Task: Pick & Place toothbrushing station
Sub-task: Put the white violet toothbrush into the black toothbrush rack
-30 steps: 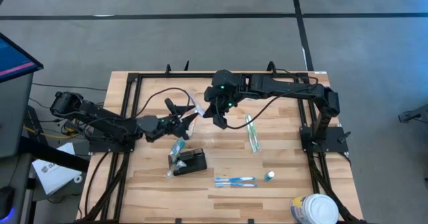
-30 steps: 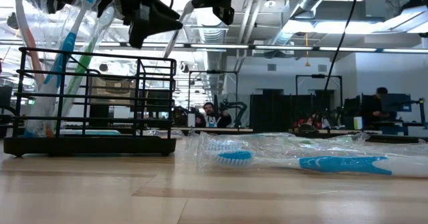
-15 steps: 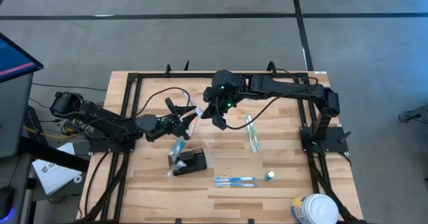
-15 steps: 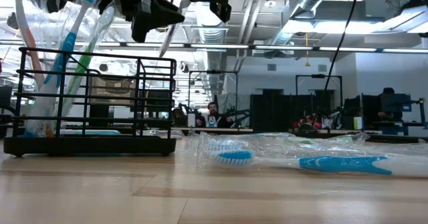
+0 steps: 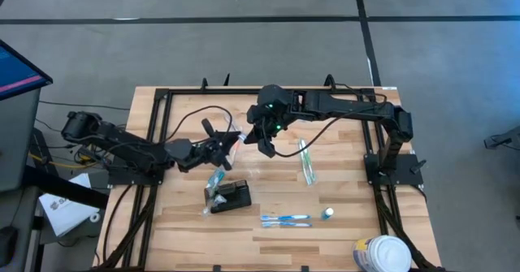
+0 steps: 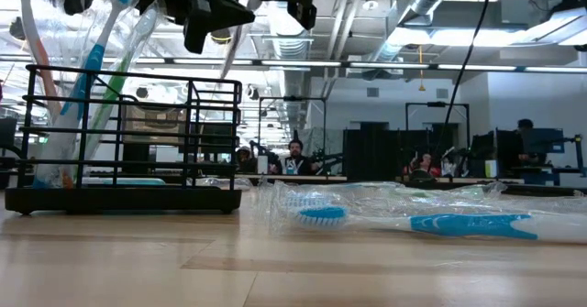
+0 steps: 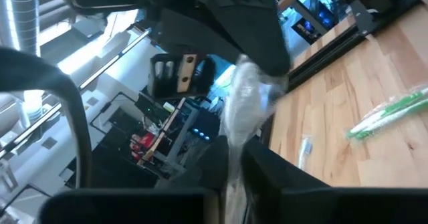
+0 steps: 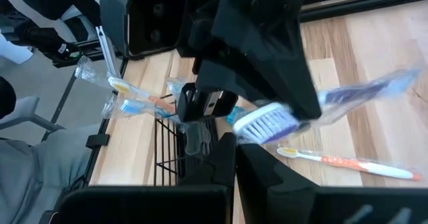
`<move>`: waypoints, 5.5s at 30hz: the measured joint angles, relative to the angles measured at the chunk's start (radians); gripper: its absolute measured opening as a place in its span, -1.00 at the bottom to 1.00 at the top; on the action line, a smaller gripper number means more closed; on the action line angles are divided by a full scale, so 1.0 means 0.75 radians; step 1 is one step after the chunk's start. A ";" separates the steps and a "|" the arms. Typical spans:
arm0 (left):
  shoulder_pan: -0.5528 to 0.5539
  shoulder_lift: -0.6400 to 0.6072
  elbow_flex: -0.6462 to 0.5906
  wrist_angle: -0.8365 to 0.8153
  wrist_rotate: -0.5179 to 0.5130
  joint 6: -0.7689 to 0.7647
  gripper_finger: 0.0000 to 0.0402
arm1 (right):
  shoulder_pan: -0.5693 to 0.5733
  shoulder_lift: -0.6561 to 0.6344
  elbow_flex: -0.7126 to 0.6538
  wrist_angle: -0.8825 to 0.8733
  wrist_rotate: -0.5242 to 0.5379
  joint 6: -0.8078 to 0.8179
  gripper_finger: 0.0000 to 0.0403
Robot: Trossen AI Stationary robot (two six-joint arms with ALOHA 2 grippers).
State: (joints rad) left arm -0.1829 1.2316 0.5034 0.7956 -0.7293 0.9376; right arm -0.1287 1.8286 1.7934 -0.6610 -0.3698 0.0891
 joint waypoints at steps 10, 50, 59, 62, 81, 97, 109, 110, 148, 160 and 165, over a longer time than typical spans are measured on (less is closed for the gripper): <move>0.000 0.119 0.004 0.040 -0.066 -0.008 -0.96 | 0.000 0.004 -0.004 -0.046 0.006 -0.002 -1.00; -0.131 -0.453 -0.127 -0.364 -0.049 -0.331 -0.96 | 0.008 0.000 -0.001 -0.223 0.001 -0.130 -0.42; -0.133 -0.599 -0.126 -0.554 0.111 -0.507 -0.96 | 0.007 0.000 -0.002 -0.278 0.002 -0.134 -0.42; -0.133 -0.638 -0.126 -0.630 0.111 -0.575 -0.96 | 0.007 0.000 -0.002 -0.292 0.003 -0.134 -0.42; -0.132 -0.863 -0.125 -0.951 0.402 -0.895 -0.96 | 0.007 0.000 -0.002 -0.352 0.006 -0.132 -0.42; -0.132 -0.919 -0.125 -1.060 0.589 -1.097 -0.96 | 0.023 0.000 -0.002 -0.359 0.006 -0.130 -0.42; -0.132 -0.919 -0.125 -1.072 0.744 -1.177 -0.96 | 0.023 0.000 -0.002 -0.366 0.006 -0.129 -0.42; -0.132 -0.919 -0.125 -1.072 0.757 -1.190 -0.96 | 0.023 0.000 -0.002 -0.366 0.007 -0.129 -0.42; -0.199 -0.857 -0.125 -0.988 1.049 -1.317 -0.96 | 0.042 0.000 -0.002 -0.371 0.006 -0.130 -0.42; -0.233 -0.856 -0.300 -0.742 1.043 -1.260 -0.96 | 0.058 0.000 -0.002 -0.375 0.006 -0.130 -0.42; -0.234 -0.856 -0.355 -0.666 1.045 -1.260 -0.96 | 0.059 0.000 -0.002 -0.375 0.006 -0.133 -0.42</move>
State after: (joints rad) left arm -0.3584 0.5900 0.2372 0.2962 0.0545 -0.0076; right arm -0.0845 1.8286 1.7916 -0.9424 -0.3653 -0.0105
